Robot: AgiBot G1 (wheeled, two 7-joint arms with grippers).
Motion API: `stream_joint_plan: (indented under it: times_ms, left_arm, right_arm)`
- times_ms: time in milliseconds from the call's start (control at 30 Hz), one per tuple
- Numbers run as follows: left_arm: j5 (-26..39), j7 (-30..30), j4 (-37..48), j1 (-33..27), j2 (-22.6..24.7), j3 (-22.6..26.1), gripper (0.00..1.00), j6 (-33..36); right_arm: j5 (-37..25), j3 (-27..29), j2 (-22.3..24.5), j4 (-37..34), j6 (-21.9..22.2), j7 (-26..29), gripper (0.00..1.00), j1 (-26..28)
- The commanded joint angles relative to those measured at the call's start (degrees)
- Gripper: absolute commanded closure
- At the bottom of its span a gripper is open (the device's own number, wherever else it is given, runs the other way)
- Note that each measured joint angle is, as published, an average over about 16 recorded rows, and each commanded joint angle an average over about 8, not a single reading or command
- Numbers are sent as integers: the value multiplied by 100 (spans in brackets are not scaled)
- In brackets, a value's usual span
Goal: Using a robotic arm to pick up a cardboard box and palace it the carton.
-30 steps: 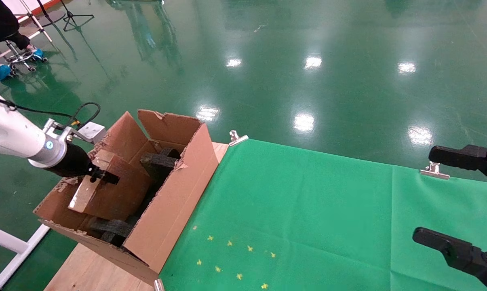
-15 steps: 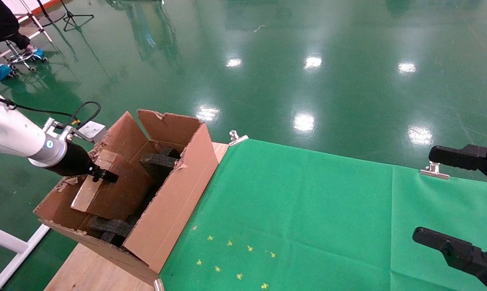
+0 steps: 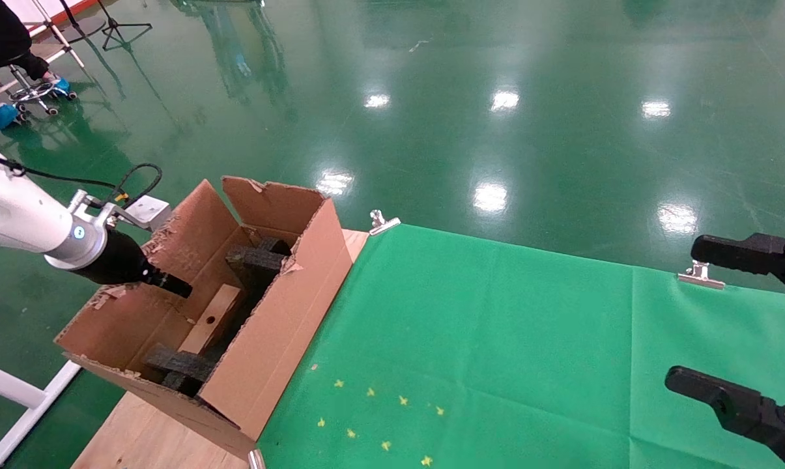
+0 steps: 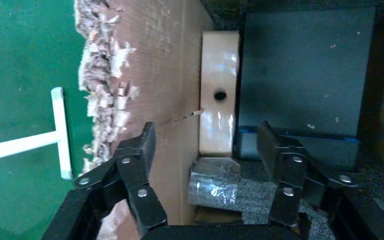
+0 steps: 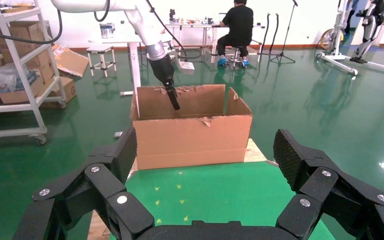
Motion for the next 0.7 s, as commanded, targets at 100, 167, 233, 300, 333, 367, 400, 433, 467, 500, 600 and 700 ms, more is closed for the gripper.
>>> stream_joint_plan:
  times_ms: [100,167,233,300,333,367,400,433,467,500,600,700]
  left_arm:
    - [-132,118,-127,-128,-53,-91,0,75]
    - [-295,256,-289,-263,-139,-202,0,182]
    - [-473,385,-475,-387,-240,-322,0,304]
    - [-650,486,-684,-483,-350,-438,0,434]
    - [-737,526,-799,-522,-406,-494,0,501]
    - [-813,555,-912,-550,-460,-543,0,565]
    - [-877,577,-1008,-572,-505,-584,0,616]
    - [-939,588,-1115,-592,-552,-623,0,668]
    - [-996,594,-1221,-608,-597,-657,0,720]
    - [-1043,595,-1316,-620,-637,-686,0,765]
    - [-1121,589,-1497,-643,-710,-732,0,848]
    - [-1147,585,-1556,-651,-738,-746,0,882]
  right_arm:
    - [0,0,0,0,0,0,0,0]
    - [0,0,0,0,0,0,0,0]
    - [0,0,0,0,0,0,0,0]
    - [0,0,0,0,0,0,0,0]
    - [0,0,0,0,0,0,0,0]
    - [0,0,0,0,0,0,0,0]
    - [0,0,0,0,0,0,0,0]
    - [0,0,0,0,0,0,0,0]
    - [0,0,0,-1,1,0,0,0]
    - [0,0,1,-1,1,0,0,-1]
    - [0,0,1,-1,1,0,0,-1]
    - [1,0,2,-2,2,0,0,-1]
